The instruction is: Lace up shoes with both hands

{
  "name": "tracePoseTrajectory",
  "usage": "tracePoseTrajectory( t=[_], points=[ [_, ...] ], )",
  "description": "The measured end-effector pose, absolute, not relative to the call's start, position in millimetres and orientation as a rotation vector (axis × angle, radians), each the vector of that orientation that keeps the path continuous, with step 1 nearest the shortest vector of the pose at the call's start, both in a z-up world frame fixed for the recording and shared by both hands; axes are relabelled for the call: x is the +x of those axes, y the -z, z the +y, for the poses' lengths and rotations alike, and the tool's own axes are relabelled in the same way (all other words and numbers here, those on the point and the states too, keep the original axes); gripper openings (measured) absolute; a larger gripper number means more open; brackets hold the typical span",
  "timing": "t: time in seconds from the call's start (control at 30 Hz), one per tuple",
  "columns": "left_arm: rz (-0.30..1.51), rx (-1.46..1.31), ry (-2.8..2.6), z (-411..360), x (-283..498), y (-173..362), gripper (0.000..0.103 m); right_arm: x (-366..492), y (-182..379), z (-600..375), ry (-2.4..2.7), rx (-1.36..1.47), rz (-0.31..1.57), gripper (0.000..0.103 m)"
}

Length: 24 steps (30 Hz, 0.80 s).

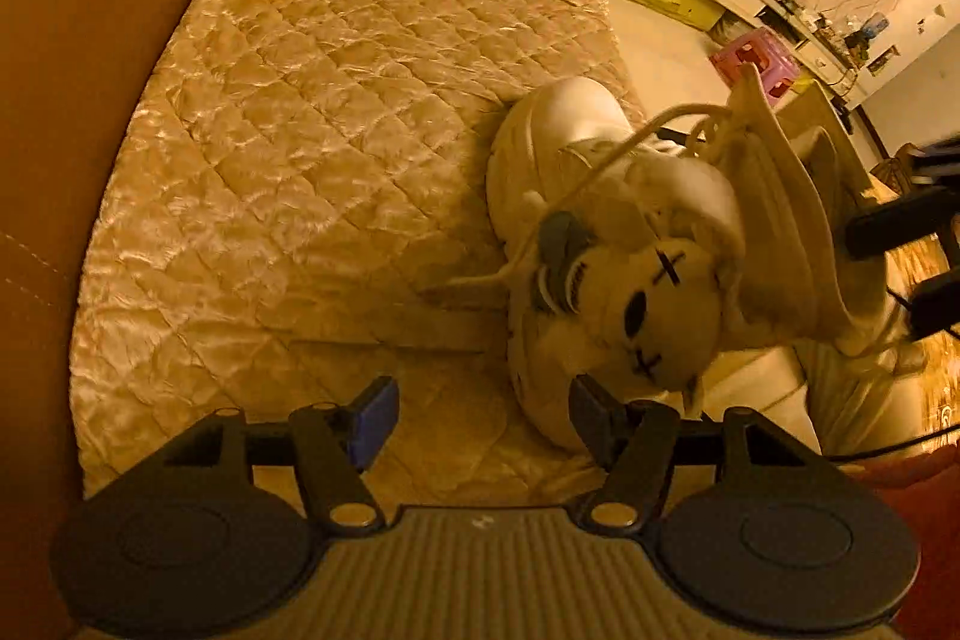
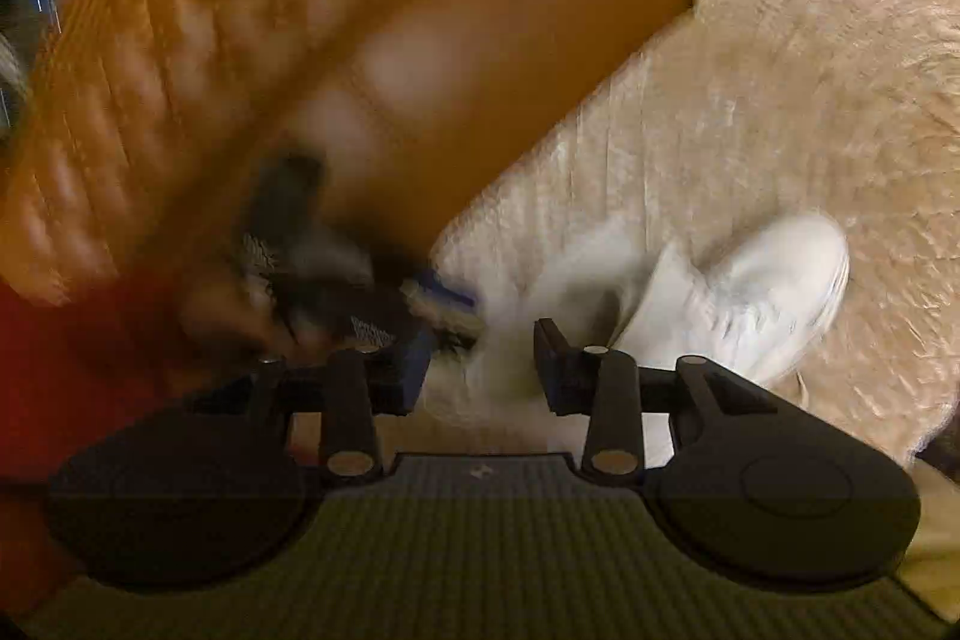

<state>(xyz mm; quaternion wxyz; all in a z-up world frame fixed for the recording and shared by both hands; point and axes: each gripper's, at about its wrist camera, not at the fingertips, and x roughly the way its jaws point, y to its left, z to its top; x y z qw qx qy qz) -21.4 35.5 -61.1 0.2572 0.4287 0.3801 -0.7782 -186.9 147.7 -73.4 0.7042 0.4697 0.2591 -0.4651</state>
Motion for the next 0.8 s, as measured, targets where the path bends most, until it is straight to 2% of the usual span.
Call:
tracePoseTrajectory(
  t=[0.1, 0.17, 0.3, 0.4, 0.43, 0.47, 0.6, 0.8],
  points=[
    [1.040, 1.133, 2.139, 47, -20, 65, 0.072, -151, 78, 134, 1.031, 0.950, 0.831, 0.044],
    [1.059, 1.122, 2.148, 51, -20, 70, 0.073, -127, 82, 125, 1.012, 0.872, 0.995, 0.051],
    [1.088, 1.095, 2.155, 54, -17, 78, 0.073, -106, 95, 106, 0.909, 0.849, 1.122, 0.051],
    [1.115, 1.053, 2.141, 55, -8, 81, 0.073, -109, 102, 87, 0.883, 0.928, 1.127, 0.045],
    [1.127, 1.036, 2.130, 55, -5, 83, 0.074, -114, 101, 83, 0.888, 0.956, 1.098, 0.040],
    [1.144, 1.018, 2.120, 54, -2, 84, 0.074, -128, 98, 76, 0.917, 1.052, 1.008, 0.030],
    [1.123, 0.989, 2.131, 47, -8, 82, 0.074, -214, 96, 63, 1.098, 1.384, 0.480, 0.012],
    [0.970, 0.974, 2.167, 28, -34, 66, 0.074, -270, 97, 57, 1.327, 1.437, -0.095, 0.009]
  ],
)
